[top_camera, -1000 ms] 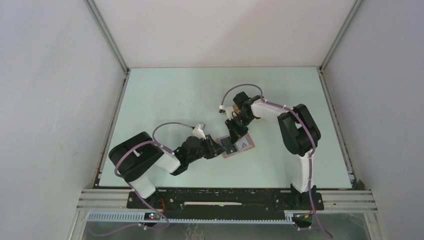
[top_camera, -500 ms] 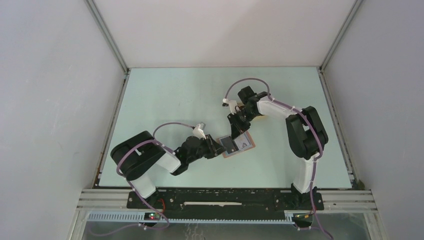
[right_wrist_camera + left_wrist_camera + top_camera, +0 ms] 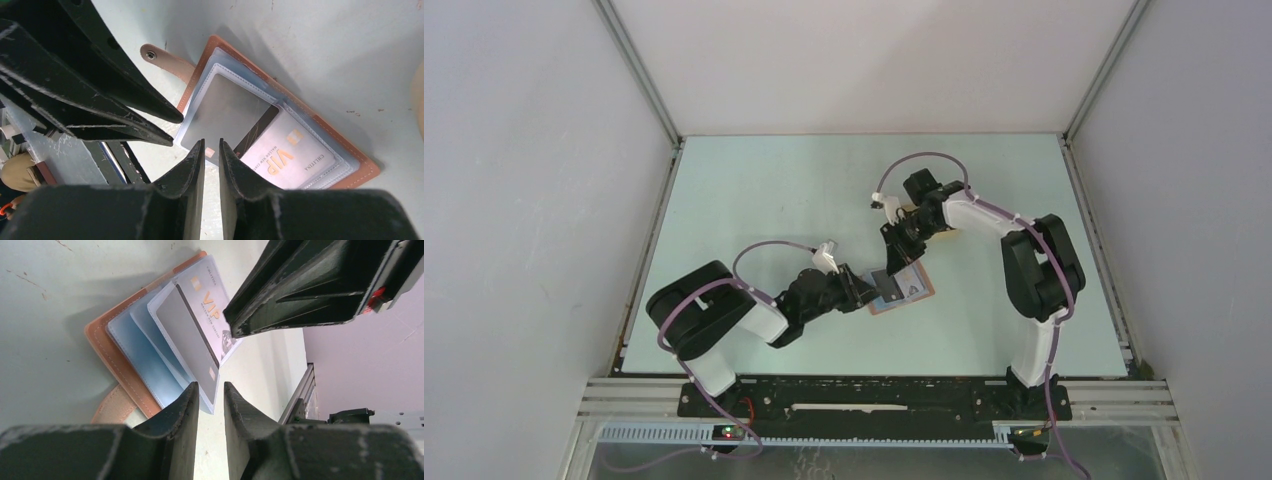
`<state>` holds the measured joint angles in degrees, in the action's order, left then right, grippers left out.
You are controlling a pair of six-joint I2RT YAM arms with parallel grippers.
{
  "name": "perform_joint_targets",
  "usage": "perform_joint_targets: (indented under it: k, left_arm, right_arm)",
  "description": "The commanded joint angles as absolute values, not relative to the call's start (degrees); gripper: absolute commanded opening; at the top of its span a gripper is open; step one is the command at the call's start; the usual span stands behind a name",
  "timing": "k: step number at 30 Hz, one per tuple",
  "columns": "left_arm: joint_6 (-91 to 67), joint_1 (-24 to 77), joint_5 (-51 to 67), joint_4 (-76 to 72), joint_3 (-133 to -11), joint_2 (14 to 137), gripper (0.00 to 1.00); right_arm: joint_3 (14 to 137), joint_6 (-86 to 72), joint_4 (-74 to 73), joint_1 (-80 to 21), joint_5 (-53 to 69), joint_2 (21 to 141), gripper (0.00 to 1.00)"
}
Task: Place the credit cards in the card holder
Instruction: Insert the credit card into the card holder.
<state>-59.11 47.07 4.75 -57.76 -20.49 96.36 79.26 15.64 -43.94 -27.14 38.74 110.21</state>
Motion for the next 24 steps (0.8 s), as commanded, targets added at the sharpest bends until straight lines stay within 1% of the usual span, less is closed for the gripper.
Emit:
perform_joint_targets:
  k: [1, 7, 14, 24]
  left_arm:
    - [-59.26, 46.60, 5.39, -59.76, -23.41, 97.31, 0.30]
    - [-59.16, 46.46, 5.89, -59.94, -24.25, 97.99, 0.30]
    - [-59.15, 46.36, 6.05, -59.93, -24.44, 98.16, 0.30]
    - [-59.27, 46.25, 6.34, -60.94, -23.94, 98.43, 0.30]
  right_arm:
    - [79.25, 17.20, -44.11, -25.66, 41.20, 105.24, 0.24]
    - [78.93, 16.72, -44.35, -23.75, 40.16, 105.54, 0.24]
    - [79.79, 15.87, -45.07, -25.39, 34.17, 109.87, 0.18]
    - [80.77, 14.84, -45.53, -27.41, 31.10, 114.57, 0.15]
